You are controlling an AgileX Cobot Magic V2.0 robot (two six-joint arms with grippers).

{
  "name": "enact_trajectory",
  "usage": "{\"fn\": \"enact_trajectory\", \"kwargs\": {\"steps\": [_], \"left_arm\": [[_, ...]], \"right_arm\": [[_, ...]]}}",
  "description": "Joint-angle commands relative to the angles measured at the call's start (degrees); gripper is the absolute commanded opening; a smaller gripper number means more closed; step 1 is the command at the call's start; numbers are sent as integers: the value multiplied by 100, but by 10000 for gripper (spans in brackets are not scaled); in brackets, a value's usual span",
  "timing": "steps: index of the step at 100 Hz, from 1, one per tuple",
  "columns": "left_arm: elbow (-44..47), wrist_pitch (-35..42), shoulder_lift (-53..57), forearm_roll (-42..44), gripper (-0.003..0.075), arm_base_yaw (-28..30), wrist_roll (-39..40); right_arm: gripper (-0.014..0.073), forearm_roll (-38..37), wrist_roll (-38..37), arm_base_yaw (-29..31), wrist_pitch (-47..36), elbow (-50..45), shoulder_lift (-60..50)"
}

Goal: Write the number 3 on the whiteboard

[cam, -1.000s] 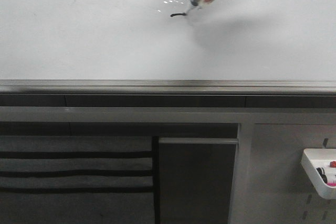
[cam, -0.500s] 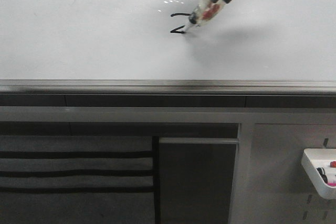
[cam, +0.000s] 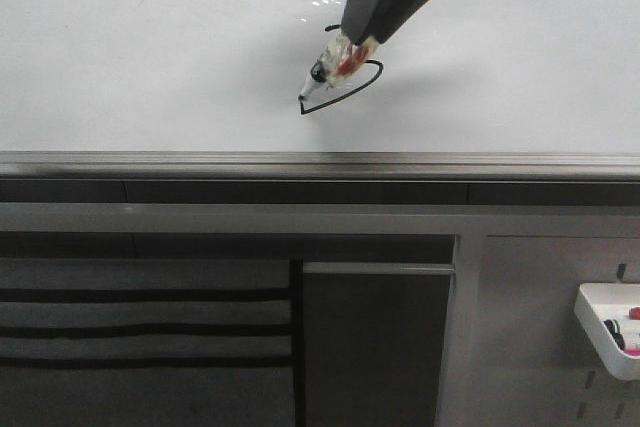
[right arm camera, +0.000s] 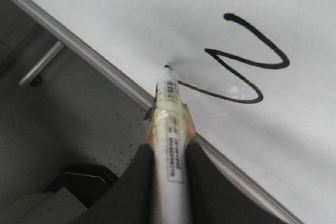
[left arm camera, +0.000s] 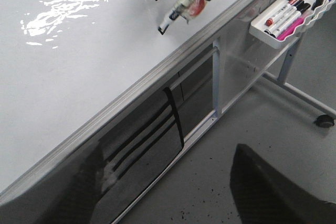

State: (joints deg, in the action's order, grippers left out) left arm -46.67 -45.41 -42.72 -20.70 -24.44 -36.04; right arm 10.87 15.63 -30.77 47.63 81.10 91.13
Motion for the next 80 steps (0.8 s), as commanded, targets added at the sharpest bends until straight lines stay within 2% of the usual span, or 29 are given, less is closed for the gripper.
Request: {"fn": "enact_trajectory", "kwargs": {"steps": [1,10,20,34,55,80], "left_arm": [[-198,144,-189,-392,473,16,-599],[-363,-357,-492,-842,473,3,-1407],[-558,-610,-902,-1379,473,-63,-2245],[-807,-595,-1569,-1773,473,-380,-2880],[-1381,-388,-2491,-1813,473,-1046,-3144],[-1965,-245,-3124,-1813,455,-1438,-3173]], "right_arm": [[24,492,1092,-230,246,110,-693],[24,643,1989,-563,674,-197,-1216],[24,643,2288,-838,579,-539,-1688],[24,643,2659,-1014,511,-660,-2040],[24,643,3335,-1014,529,-660,-2082],[24,596,3383,-1014,502,-660,-2082]]}}
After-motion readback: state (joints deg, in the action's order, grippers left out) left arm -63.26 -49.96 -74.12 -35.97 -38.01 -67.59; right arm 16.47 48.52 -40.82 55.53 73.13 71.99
